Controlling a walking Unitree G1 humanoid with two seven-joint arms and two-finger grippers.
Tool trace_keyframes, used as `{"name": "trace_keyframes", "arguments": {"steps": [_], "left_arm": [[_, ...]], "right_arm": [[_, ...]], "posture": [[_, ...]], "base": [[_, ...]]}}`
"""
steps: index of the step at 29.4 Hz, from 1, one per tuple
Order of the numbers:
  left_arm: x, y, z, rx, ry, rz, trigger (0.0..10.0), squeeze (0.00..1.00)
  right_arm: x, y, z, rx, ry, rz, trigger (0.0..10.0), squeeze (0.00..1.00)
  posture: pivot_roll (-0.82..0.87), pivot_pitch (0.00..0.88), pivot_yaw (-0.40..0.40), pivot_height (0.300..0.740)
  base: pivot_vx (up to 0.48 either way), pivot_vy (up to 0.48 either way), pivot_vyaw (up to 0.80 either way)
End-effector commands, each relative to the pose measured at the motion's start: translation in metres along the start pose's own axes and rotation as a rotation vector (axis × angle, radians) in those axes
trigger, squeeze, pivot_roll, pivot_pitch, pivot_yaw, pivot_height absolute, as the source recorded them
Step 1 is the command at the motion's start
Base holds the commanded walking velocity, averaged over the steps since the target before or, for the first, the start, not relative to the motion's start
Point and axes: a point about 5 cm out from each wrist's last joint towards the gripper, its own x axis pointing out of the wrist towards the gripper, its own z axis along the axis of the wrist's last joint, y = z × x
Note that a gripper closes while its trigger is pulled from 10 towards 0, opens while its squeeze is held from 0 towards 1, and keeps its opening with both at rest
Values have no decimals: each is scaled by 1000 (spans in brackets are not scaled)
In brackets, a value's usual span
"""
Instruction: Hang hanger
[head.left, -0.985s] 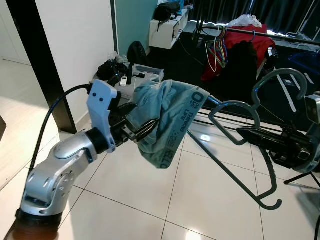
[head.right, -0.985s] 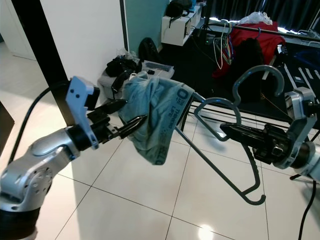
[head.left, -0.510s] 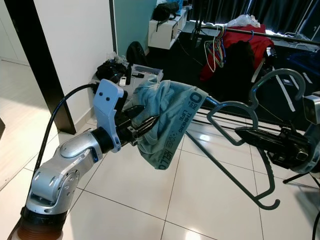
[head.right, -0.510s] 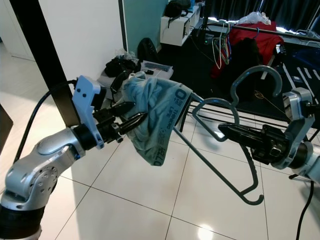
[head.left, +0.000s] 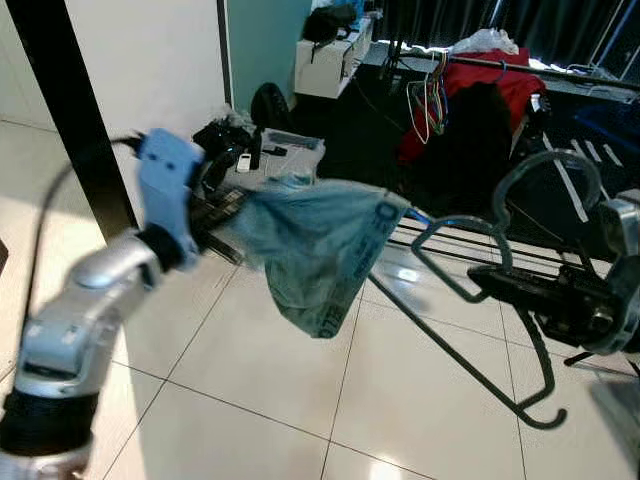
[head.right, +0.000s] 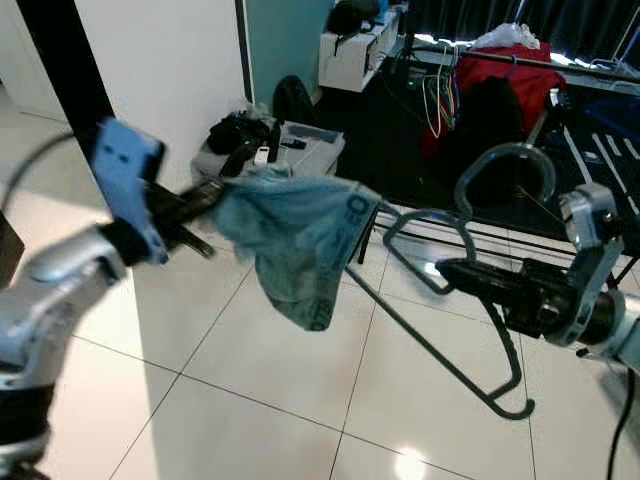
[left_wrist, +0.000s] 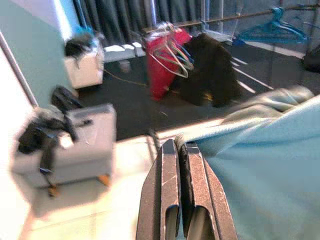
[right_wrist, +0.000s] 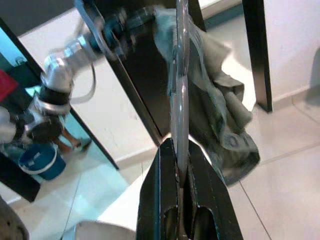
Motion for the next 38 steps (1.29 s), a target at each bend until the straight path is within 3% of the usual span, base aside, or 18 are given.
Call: {"name": "trace_keyframes", "arguments": {"steps": [1, 4, 7, 10, 13, 19, 27, 30, 36, 38], "left_arm": [[-4, 11, 9, 43, -21, 19, 0, 0], [-8, 19, 22, 88, -39, 4, 0, 0], [-7, 7, 38, 103, -87, -106, 0, 0], [-6, 0, 42, 95, -105, -148, 0, 0], [-2, -21, 50, 66, -156, -254, 0, 0], [3, -31, 53, 50, -175, -305, 0, 0], [5, -26, 58, 63, -190, -289, 0, 0], [5, -17, 70, 88, -216, -258, 0, 0], [5, -15, 82, 98, -244, -264, 0, 0], [6, -17, 85, 96, -257, -279, 0, 0]], "right_arm": [[-1, 2, -2, -19, 44, 3, 10000, 0], [0, 3, -10, -15, 83, -3, 10000, 0], [6, 5, -12, -15, 63, 1, 10000, 0], [9, 5, -12, -19, 51, 4, 10000, 0], [14, 4, -12, -28, 28, 10, 10000, 0], [20, 5, -11, -42, 17, 30, 10000, 0], [27, 11, -16, -59, 51, 94, 10000, 0], [29, 10, -39, -101, 198, 66, 10000, 0], [28, 3, -53, -167, 285, 7, 10000, 0], [29, 0, -50, -202, 265, -24, 10000, 0]], "posture": [[-19, 66, -79, 740], [-15, 69, -76, 740], [-7, 67, -71, 740], [-6, 67, -68, 740], [0, 64, -66, 740], [5, 62, -65, 740], [12, 55, -62, 740], [25, 52, -61, 740], [37, 51, -57, 740], [38, 50, -55, 740]], "base": [[0, 0, 0], [0, 0, 0], [0, 0, 0], [0, 0, 0], [0, 0, 0], [0, 0, 0], [0, 0, 0], [0, 0, 0], [0, 0, 0], [0, 0, 0]]}}
